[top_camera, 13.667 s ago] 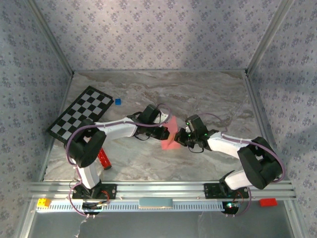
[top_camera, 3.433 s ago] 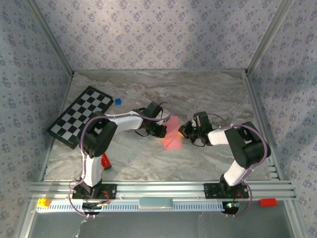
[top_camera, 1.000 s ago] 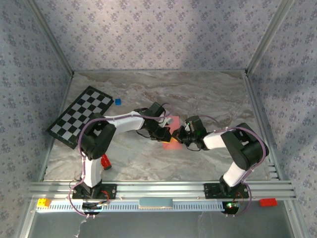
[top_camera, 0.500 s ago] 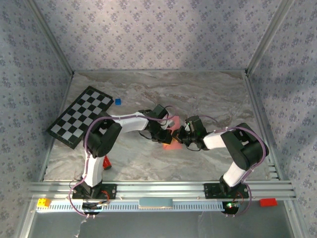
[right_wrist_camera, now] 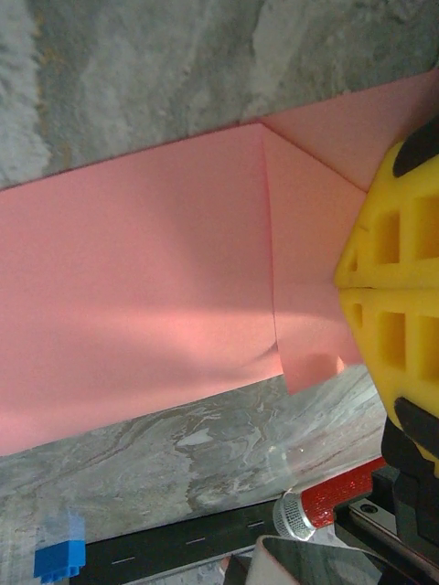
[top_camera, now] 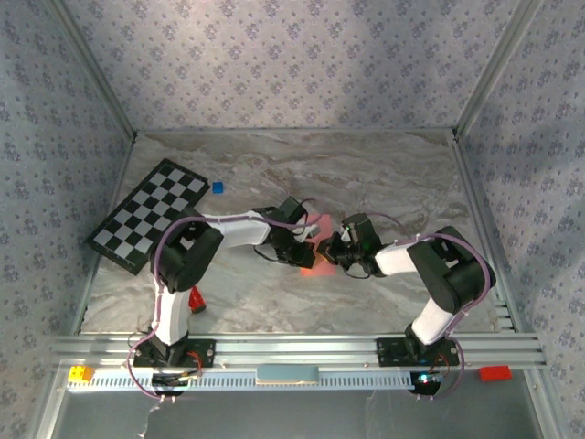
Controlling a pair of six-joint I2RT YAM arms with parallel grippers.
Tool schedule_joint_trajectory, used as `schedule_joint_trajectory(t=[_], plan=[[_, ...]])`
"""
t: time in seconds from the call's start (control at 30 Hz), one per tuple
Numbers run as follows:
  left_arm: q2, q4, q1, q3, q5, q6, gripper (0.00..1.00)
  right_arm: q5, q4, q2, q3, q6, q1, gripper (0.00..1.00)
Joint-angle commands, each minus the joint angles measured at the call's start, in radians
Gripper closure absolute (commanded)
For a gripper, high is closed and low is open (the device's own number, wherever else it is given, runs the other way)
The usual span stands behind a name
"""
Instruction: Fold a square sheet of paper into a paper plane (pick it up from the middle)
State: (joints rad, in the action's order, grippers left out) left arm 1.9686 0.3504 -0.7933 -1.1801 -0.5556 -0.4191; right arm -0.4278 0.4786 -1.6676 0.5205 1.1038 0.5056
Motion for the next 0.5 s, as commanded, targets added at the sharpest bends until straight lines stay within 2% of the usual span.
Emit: schedule_joint_trajectory(t=[0.0,0.47], plan=[[-0.025,0.100,-0.006,0.068,0.044,0.016,0.94,0.060,-0.098,-0.049,-0.023,-0.009,-0.012,0.97],[-0.106,0.108,0.007,0.197,0.088,0.016,0.94,0.051,-0.052,-0.049,-0.038,-0.001,-0.019,0.97]])
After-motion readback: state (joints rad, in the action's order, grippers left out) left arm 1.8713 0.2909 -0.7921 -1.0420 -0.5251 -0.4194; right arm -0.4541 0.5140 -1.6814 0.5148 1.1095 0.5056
